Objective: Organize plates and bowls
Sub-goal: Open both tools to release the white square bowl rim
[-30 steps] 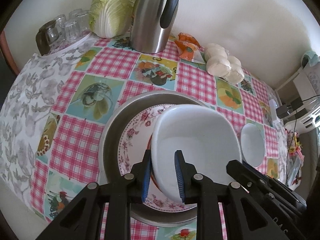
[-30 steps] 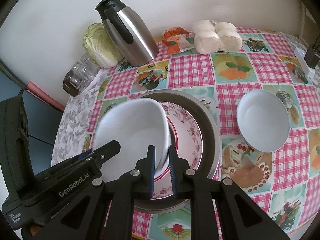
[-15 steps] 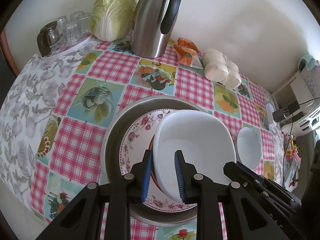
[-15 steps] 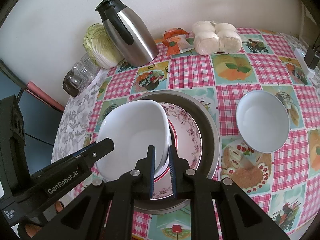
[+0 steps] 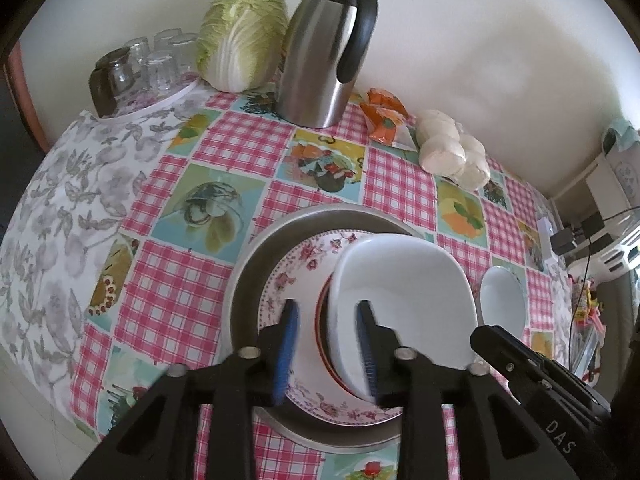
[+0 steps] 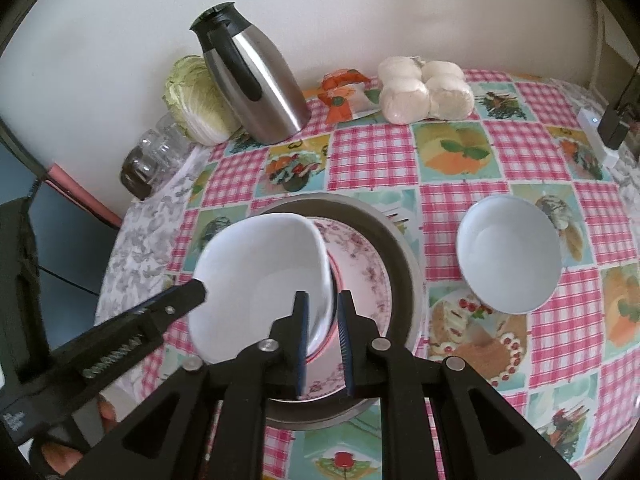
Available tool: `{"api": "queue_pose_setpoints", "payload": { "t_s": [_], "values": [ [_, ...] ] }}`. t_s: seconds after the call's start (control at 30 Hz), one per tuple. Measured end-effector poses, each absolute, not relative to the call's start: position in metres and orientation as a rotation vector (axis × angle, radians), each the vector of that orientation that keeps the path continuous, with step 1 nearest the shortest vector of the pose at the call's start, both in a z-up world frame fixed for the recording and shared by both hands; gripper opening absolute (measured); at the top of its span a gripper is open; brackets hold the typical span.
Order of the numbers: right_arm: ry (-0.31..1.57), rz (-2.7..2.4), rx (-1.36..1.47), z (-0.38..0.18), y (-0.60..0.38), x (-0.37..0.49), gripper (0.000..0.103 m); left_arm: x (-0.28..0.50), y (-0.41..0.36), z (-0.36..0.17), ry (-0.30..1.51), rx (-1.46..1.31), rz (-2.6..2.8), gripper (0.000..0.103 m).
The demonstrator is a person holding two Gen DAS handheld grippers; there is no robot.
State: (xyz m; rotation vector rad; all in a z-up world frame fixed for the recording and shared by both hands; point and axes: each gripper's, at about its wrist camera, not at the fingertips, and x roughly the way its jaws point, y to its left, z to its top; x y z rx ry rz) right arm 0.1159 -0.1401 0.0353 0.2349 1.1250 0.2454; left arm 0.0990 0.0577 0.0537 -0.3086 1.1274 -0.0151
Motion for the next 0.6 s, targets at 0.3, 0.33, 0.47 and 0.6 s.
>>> {"api": "queue_pose_setpoints", "payload": {
  "t_s": [0.3, 0.33, 0.47, 0.6],
  "values": [
    [1.109, 0.237, 0.212, 0.037, -0.14, 0.115, 0.063, 0.097, 0.073, 0.059, 1.101, -0.325, 0.032, 0.07],
    [1.106, 0.237, 0.206, 0.037, -0.14, 0.115, 0.067, 0.097, 0.074, 0.059, 1.101, -0.326, 0.038, 0.071],
    [1.097, 0.235, 0.186, 0.035, -0.138, 0.116, 0.075, 0.097, 0.079, 0.056, 1.099, -0.326, 0.059, 0.08],
    [1.092, 0.236, 0.17, 0.033, -0.138, 0.115, 0.082, 0.097, 0.083, 0.054, 1.092, -0.32, 0.078, 0.09]
  ]
}}
